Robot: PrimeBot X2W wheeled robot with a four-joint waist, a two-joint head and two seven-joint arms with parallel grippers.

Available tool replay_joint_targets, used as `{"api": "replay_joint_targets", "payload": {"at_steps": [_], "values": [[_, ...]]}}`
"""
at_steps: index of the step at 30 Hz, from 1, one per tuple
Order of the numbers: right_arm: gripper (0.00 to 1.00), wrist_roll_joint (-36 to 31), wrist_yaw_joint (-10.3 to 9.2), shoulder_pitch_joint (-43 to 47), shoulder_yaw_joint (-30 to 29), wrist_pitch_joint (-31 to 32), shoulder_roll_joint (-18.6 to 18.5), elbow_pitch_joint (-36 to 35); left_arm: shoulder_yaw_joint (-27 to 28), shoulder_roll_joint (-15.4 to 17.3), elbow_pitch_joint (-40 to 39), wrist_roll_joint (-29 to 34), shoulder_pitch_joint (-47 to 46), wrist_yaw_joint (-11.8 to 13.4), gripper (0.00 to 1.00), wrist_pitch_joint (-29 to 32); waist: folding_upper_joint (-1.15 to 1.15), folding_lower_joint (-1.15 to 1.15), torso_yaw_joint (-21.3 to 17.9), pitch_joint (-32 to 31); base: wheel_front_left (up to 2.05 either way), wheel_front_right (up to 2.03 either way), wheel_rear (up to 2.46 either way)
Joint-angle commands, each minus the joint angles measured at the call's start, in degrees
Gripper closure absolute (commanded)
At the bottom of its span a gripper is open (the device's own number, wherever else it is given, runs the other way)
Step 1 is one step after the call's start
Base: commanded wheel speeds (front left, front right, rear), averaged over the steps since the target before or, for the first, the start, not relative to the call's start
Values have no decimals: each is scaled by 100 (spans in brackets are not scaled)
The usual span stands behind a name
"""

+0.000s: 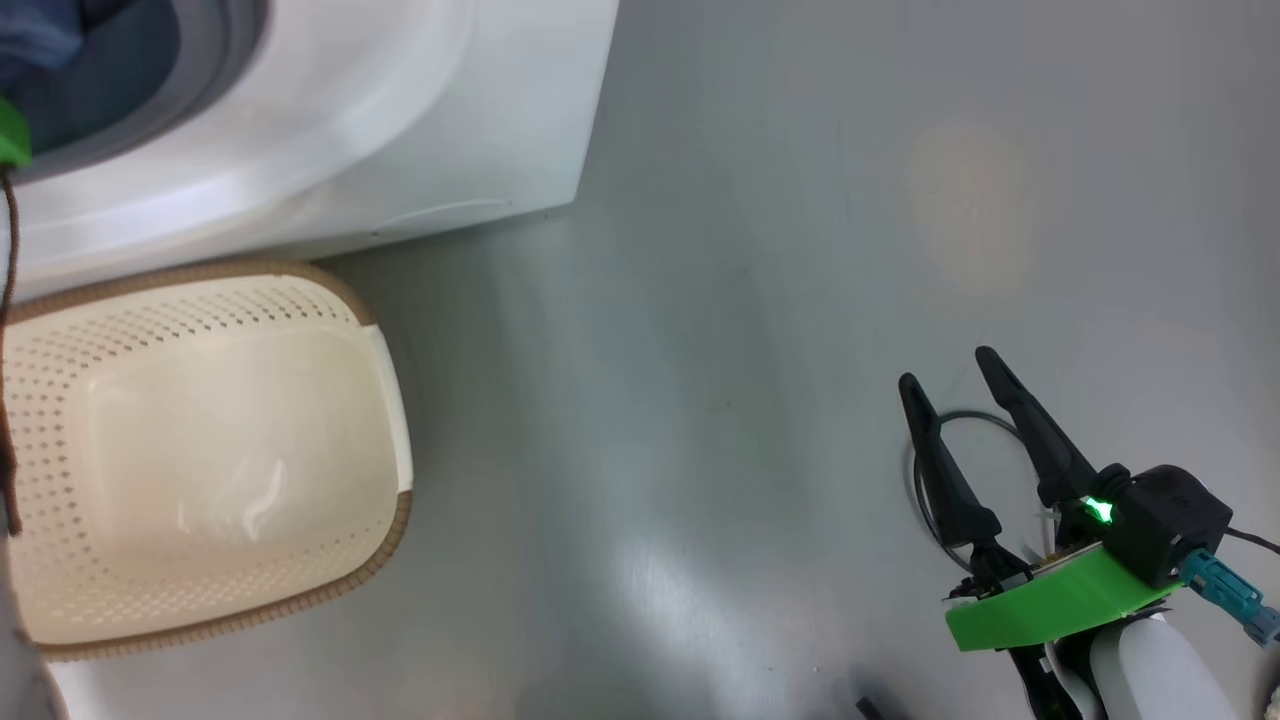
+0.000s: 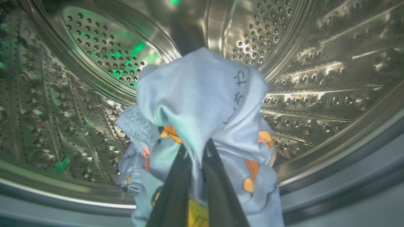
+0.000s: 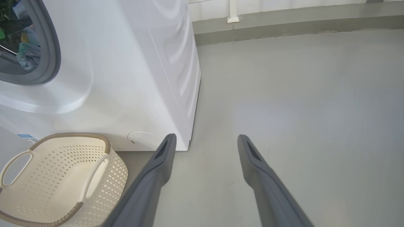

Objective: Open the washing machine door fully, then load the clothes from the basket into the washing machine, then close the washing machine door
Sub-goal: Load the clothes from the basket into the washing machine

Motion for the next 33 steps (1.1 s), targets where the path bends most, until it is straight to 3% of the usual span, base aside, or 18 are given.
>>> {"api": "replay_joint_targets", "payload": {"at_steps": [1, 7, 15, 18, 22, 26, 30, 31, 32, 33], "values": [[0, 27, 8, 26, 70, -27, -10, -149, 22, 327, -69, 117, -184, -17, 100, 23, 0, 0, 70, 216, 0, 0, 0], [0, 10, 8, 191, 63, -27, 23, -229, -219, 259, 313, 249, -768, 30, 100, 1, 0, 0, 214, 489, 0, 0, 0], [0, -1, 8, 339, 46, -27, 8, -361, -505, 251, 657, 544, -1399, 373, 100, -518, 0, 0, 265, 821, 0, 0, 0], [0, -7, 8, 340, 47, -27, 1, -396, -598, 248, 513, 628, -1553, 461, 100, -587, 0, 0, 266, 912, 0, 0, 0], [0, -16, 8, 281, 74, -27, 8, -406, -624, 229, -239, 632, -1563, 554, 100, -598, 0, 0, 258, 999, 0, 0, 0], [0, -11, 8, 202, 133, -27, 20, -344, -612, 252, -500, 562, -1293, 527, 100, -600, 0, 0, 224, 978, 0, 0, 0], [0, 16, 8, 156, 175, -27, 17, -275, -519, 264, -77, 376, -1208, 416, 100, -601, 0, 0, 188, 906, 0, 0, 0], [0, 20, 8, 153, 178, -27, 13, -263, -513, 270, -10, 360, -1228, 407, 85, -601, 0, 0, 185, 893, 0, 0, 0], [0, 23, 8, 148, 178, -27, 9, -252, -499, 264, 93, 330, -1236, 401, 62, -601, 0, 0, 184, 879, 0, 0, 0], [0, 26, 8, 143, 175, -27, 4, -244, -474, 243, 205, 284, -1251, 397, 0, -601, 0, 0, 185, 867, 0, 0, 0]]}}
